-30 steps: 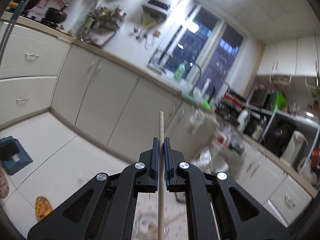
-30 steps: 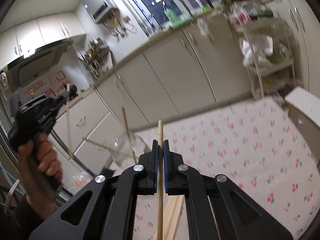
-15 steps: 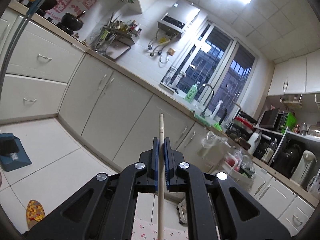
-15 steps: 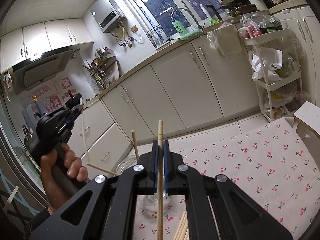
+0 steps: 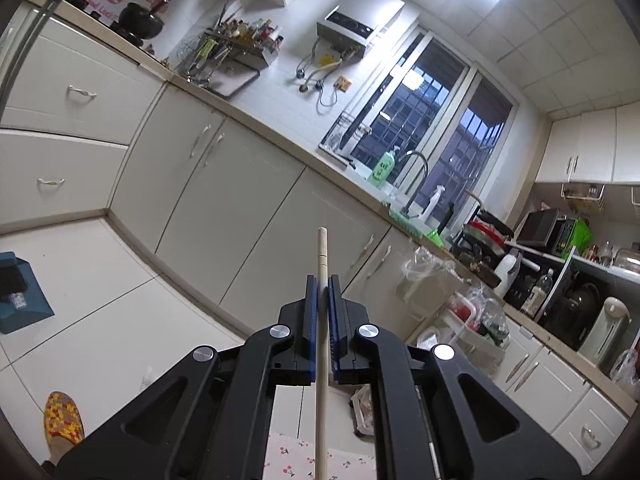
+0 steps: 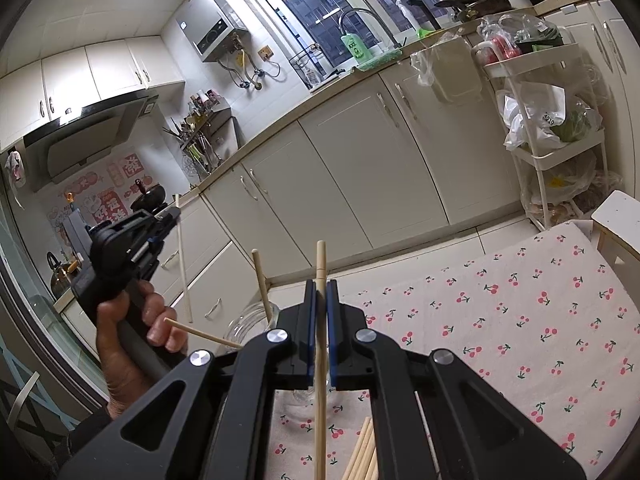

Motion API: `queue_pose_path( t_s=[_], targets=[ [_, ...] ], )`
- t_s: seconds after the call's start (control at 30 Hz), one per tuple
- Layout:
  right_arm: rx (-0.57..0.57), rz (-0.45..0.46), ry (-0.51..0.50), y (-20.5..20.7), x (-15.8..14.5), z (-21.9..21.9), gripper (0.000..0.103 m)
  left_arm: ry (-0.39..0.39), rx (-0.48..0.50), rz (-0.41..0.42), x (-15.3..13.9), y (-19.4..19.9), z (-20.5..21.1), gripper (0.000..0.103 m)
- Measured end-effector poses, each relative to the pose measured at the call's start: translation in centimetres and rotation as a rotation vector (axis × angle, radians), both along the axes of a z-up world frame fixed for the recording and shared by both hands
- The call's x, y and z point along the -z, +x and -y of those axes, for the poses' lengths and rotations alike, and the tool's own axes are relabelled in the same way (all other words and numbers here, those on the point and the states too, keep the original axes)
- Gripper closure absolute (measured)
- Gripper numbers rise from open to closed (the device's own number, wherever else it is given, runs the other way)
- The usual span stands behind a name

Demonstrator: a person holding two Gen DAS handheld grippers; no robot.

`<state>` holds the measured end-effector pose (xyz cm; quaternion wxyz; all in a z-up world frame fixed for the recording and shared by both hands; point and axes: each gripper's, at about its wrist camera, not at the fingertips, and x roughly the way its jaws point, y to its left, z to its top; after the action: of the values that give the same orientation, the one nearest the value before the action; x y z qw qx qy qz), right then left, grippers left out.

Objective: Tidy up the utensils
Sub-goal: 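Lift both held sticks upright and carry them over the glass jar, then open the right gripper to drop its stick into the jar while the left holds its stick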

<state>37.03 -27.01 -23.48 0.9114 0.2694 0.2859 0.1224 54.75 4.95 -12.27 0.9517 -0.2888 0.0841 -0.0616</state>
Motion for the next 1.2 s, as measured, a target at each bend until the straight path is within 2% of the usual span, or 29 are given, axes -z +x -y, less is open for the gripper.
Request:
queue_pose_path(
  t_s=[0.07, 0.23, 0.37, 0.5, 0.77, 1.0, 1.2],
  targets=[
    [0.012, 0.019, 0.016, 0.8, -0.3, -0.2, 0.097, -0.006, -0.003, -0.003, 0.6, 0.1, -0.1, 0.098],
    [0.020, 0.200, 0.053, 3.7, -3.2, -3.3, 0.097, -0.028, -0.006, -0.003, 1.1, 0.1, -0.1, 0.098],
    [0.022, 0.292, 0.068, 5.9, -4.4, -5.3, 0.097, -0.033, -0.006, 0.014, 0.7, 0.4, -0.2, 0.098],
    [0.030, 0.357, 0.029, 7.9, -5.0, -7.0, 0.097, -0.032, -0.005, 0.021, 0.6, 0.5, -0.5, 0.098],
    [-0.002, 0.342, -0.073, 9.6, -2.5, -9.2, 0.097, -0.018, -0.006, 0.027, 0.5, 0.4, -0.4, 0.098],
    [-0.035, 0.350, -0.140, 6.9, -2.1, -9.3, 0.097, -0.019, -0.004, 0.034, 0.5, 0.1, -0.5, 0.098],
    [-0.062, 0.348, -0.206, 4.1, -2.4, -8.7, 0.097, -0.021, -0.023, 0.063, -0.3, -2.9, -0.8, 0.098]
  ],
)
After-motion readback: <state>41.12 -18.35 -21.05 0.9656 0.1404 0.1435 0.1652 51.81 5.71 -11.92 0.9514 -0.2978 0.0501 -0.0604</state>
